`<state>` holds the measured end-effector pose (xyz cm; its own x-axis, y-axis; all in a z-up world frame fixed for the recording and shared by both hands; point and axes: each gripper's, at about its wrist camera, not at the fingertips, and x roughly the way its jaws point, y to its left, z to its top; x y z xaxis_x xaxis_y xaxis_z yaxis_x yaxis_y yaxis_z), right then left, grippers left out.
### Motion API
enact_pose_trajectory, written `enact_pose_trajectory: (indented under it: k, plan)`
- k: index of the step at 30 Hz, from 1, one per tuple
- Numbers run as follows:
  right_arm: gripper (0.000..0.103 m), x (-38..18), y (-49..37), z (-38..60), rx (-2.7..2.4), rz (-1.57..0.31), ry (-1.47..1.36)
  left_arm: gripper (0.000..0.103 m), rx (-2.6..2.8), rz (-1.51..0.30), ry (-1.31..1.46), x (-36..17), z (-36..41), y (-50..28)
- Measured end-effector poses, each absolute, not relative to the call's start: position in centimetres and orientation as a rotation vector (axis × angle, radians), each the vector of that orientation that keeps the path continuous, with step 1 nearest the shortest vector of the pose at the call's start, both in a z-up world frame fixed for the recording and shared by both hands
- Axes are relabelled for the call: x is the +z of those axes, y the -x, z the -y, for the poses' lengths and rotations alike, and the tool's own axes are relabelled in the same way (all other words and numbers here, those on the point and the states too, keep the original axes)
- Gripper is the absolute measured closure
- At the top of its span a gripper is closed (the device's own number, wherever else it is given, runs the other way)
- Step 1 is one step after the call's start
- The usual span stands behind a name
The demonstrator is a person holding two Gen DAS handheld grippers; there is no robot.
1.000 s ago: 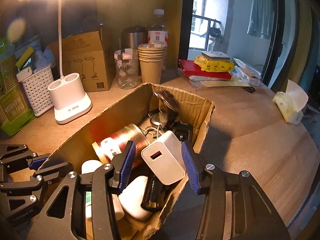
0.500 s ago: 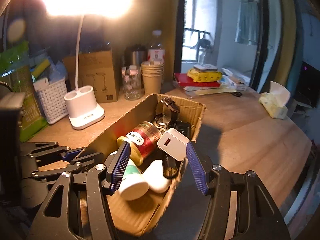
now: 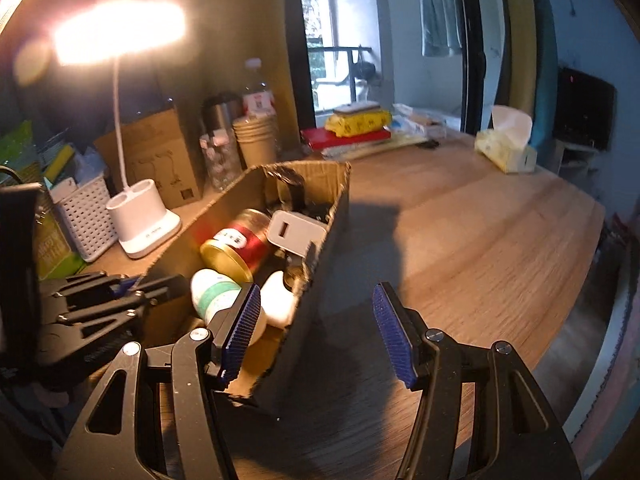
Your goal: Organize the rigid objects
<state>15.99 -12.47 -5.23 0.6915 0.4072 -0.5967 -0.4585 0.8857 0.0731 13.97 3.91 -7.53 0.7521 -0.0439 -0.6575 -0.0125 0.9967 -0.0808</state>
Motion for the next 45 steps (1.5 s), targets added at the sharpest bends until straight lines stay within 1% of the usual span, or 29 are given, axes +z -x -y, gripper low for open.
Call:
enact_pose_trajectory:
  k: [6,27,34,36,37,39,40,45]
  plan:
    - [0.041,-5.4,-17.2,13.3,0.491,-0.649,0.056,0.09,-0.027,-0.742,0.061,-7.5,-2.9,-15.6]
    - [0.041,-6.5,-25.5,18.9,0.376,-0.666,-0.019,0.089,-0.117,-0.794,0.034,-8.1,3.1,-26.8]
    - [0.041,-6.8,-25.7,19.1,0.351,-0.669,-0.014,0.086,-0.135,-0.822,0.071,-8.3,2.7,-27.5]
    - [0.041,-7.0,-25.6,18.9,0.345,-0.672,-0.009,0.074,-0.115,-0.814,0.058,-8.1,2.7,-27.2]
    - [0.041,-6.9,-25.4,18.8,0.342,-0.672,-0.006,0.07,-0.104,-0.807,0.051,-8.0,2.6,-26.9]
    - [0.041,-6.9,-25.0,18.8,0.334,-0.67,-0.004,0.044,-0.091,-0.786,0.064,-7.5,1.9,-26.1]
    - [0.041,-6.8,-24.8,18.8,0.328,-0.669,-0.004,0.041,-0.087,-0.773,0.077,-7.3,1.5,-25.5]
    - [0.041,-6.5,-23.3,18.6,0.306,-0.661,-0.002,0.036,-0.077,-0.727,0.066,-6.2,0.5,-22.5]
